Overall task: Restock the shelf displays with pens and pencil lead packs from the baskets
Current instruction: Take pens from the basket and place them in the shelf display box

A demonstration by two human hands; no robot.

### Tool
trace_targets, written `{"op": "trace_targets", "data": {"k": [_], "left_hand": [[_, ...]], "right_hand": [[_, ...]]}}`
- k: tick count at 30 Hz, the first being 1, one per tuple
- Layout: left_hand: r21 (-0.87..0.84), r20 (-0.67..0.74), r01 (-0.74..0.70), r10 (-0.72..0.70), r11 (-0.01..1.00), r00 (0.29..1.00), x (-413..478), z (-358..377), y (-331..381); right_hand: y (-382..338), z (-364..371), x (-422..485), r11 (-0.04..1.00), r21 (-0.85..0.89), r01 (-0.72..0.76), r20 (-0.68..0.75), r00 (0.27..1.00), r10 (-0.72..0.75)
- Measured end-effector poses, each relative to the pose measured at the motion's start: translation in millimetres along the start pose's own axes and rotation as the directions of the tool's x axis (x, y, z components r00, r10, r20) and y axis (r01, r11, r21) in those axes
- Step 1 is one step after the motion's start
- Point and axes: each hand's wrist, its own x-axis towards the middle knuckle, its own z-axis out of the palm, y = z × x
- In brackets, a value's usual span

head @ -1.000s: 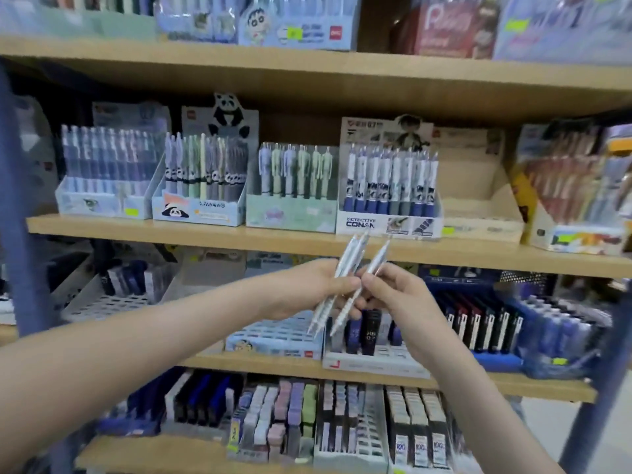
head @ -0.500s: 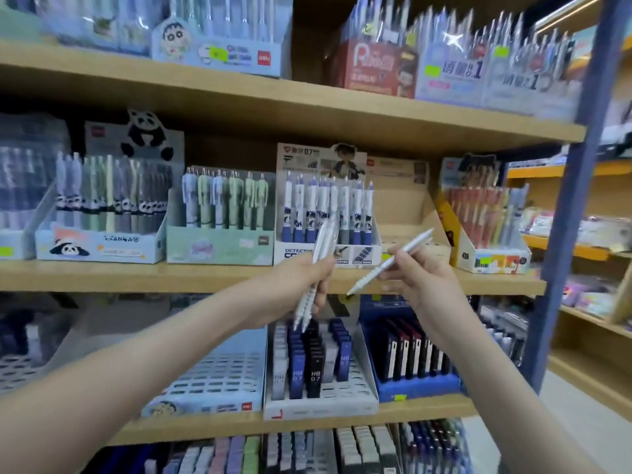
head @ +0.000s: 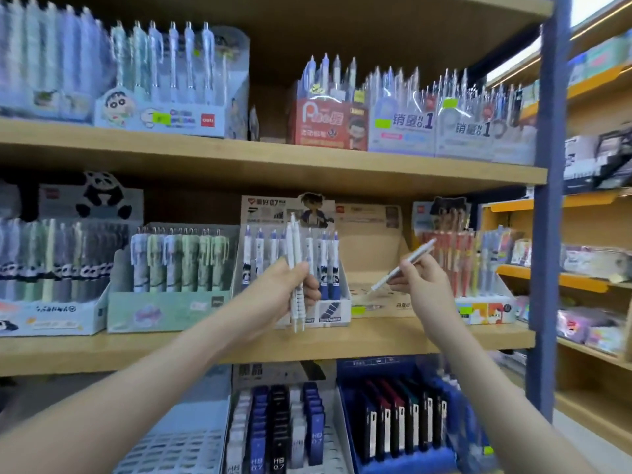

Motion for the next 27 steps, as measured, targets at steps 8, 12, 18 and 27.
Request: {"op": "trace_targets", "data": {"k": [8,12,18,27], "left_hand": [[0.023,-0.073,-0.040,0.042,0.999,0.996,20,14,-8],[0.035,-0.062,-0.049,0.051,0.998,0.997,26,15,-14],[0.079,-0.077,-0.080,0.086,0.994,0.993,27,13,-18],[0.136,-0.082,-0.083,0.095,0.987,0.992,28,12,-21]], "right_hand": [[16,16,29,0.999,-0.037,0.022,0.090,0.996,-0.018],[11,20,30,0.996,-0.066,0.057,0.159,0.986,-0.046],[4,22,30,0.966,-0.230,0.116,0.267,0.962,-0.052],[-2,18,18,0.965,-0.225,0.137,0.267,0.961,-0.074]]}}
